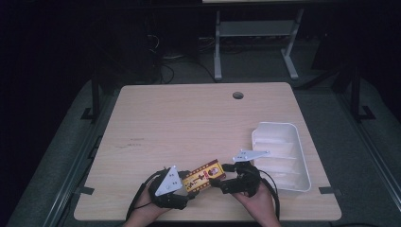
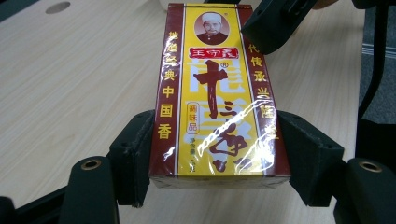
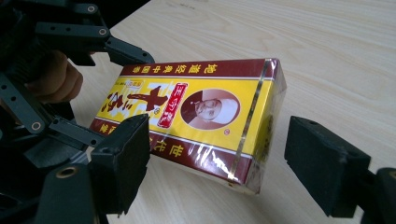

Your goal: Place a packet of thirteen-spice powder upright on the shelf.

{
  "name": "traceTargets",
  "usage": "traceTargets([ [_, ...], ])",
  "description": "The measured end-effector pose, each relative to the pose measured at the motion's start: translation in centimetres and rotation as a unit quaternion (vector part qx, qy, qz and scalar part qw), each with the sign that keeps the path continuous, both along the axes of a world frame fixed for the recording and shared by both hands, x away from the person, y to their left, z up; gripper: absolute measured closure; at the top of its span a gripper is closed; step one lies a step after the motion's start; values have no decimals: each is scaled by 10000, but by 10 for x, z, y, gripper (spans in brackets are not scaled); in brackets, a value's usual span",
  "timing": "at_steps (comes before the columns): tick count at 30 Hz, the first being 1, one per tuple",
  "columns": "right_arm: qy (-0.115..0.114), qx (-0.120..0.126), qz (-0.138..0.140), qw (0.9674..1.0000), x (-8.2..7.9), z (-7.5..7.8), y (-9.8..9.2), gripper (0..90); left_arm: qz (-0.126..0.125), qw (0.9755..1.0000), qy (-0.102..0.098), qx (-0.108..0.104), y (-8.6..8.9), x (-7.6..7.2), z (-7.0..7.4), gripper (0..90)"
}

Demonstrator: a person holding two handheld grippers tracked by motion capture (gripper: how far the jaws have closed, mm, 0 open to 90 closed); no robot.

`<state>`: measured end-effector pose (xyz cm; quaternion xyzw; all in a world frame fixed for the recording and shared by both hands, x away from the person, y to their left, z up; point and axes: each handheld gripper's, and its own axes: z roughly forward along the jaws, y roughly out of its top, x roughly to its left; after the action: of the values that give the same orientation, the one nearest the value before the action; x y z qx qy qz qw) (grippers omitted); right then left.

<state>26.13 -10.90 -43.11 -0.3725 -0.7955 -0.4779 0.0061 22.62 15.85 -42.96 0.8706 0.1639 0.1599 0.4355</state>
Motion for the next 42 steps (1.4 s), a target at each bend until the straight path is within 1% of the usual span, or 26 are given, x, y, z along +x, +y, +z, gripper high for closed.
traceTargets([
  [2, 82, 56, 16, 9999, 1, -1, 0, 224, 2, 10000, -10, -25, 0, 0, 0, 325],
  [4, 180, 163, 46, 9997, 1, -2, 0, 236, -2, 10000, -36, -37, -1, -1, 0, 325],
  [6, 216, 173, 75, 9996, 1, -2, 3, 229, 13, 10000, -60, -23, -1, -1, 0, 325],
  [7, 216, 170, 45, 9996, 0, -2, 4, 230, 10, 10000, -55, -26, -1, 0, 0, 324],
  [10, 176, 186, -18, 9997, -1, 0, 4, 246, 24, 10000, 8, -2, 0, 1, -1, 324],
  [11, 164, 189, -23, 9997, -1, 0, 4, 248, 36, 10000, 39, 40, -1, 2, -2, 324],
  [14, 89, 157, -72, 9998, -3, 1, 4, 298, 48, 9997, 182, 172, -2, 4, -6, 323],
  [15, 40, 186, -87, 9998, -4, 2, 5, 338, 52, 9996, 197, 207, -3, 4, -8, 322],
  [16, 40, 186, -87, 9998, -4, 2, 5, 338, 53, 9995, 209, 221, -3, 5, -8, 322],
  [19, -63, 282, -74, 9996, -7, 5, 6, 397, 48, 9993, 217, 288, -6, 5, -9, 323],
  [21, -89, 316, -11, 9995, -9, 6, 7, 439, 48, 9991, 166, 377, -8, 3, -10, 322],
  [22, -99, 349, 2, 9993, -10, 7, 8, 454, 40, 9990, 171, 406, -9, 3, -11, 322],
  [27, -100, 517, 98, 9986, -12, 8, 10, 533, 26, 9989, 156, 433, -11, 2, -11, 322],
  [31, -139, 492, 143, 9986, -15, 11, 13, 564, 48, 9985, 25, 550, -13, 1, -12, 320],
  [33, -136, 494, 154, 9986, -16, 12, 15, 584, 77, 9984, -4, 553, -14, 1, -12, 315],
  [35, -138, 496, 175, 9985, -17, 13, 16, 609, 95, 9986, 13, 527, -14, 1, -12, 303],
  [38, -204, 519, 220, 9982, -18, 15, 17, 643, 89, 9987, -2, 493, -14, 2, -12, 287],
  [42, -318, 480, 271, 9980, -19, 18, 18, 675, 42, 9990, 69, 430, -14, 3, -12, 279],
])
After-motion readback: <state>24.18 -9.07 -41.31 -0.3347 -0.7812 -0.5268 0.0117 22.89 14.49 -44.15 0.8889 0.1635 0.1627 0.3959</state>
